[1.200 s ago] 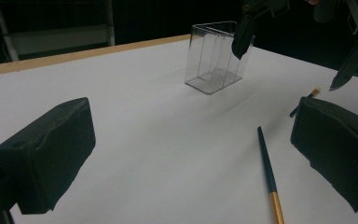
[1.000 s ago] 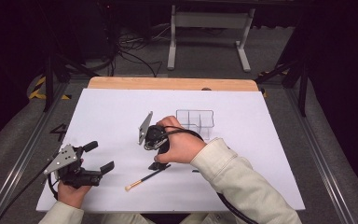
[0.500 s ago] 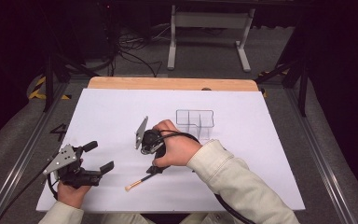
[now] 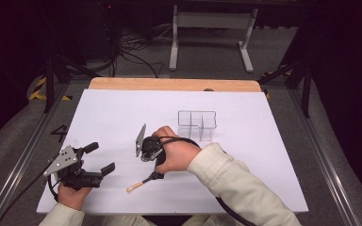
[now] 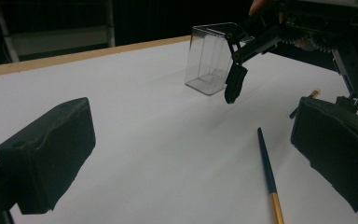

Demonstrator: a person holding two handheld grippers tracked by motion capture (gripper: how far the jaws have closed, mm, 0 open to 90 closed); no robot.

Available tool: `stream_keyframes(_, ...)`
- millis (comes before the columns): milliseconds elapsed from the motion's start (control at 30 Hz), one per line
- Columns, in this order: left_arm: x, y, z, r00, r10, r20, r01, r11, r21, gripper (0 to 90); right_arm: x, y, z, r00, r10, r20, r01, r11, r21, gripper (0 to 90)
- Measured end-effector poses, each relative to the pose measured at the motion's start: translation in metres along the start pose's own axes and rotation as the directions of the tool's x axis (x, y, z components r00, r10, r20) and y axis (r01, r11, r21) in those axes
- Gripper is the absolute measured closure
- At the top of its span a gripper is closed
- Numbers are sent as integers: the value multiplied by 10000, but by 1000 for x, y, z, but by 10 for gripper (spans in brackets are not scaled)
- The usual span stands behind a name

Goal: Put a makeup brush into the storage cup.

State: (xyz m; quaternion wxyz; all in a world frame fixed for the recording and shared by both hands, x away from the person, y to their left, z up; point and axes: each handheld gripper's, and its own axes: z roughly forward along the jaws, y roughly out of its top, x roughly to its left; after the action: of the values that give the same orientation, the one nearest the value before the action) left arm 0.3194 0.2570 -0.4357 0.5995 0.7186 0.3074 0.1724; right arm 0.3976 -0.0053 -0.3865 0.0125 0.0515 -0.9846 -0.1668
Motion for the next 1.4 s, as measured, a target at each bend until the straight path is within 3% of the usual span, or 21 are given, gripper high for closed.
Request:
stream_keyframes(333, 0, 0, 0, 10000, -12, 12, 12, 10000, -9, 5, 3, 1, 11, 9994, -271, -233, 280, 9988, 405, 152)
stream_keyframes(567, 0, 0, 0, 10000, -18, 21, 18, 10000, -15, 5, 2, 0, 18, 9979, -471, -444, 504, 9957, 778, 249)
stream_keyframes(767, 0, 0, 0, 10000, -8, 14, 8, 10000, 5, 5, 2, -1, 24, 9952, -701, -688, 774, 9910, 1091, 421)
stream_keyframes(1133, 0, 0, 0, 10000, -26, 25, 26, 10000, 46, 5, 4, 0, 35, 9934, -822, -801, 932, 9852, 1441, 512)
stream_keyframes(1400, 0, 0, 0, 10000, -34, 9, 34, 10000, -5, 5, 6, 1, 41, 9901, -1150, -806, 1279, 9754, 1798, 611)
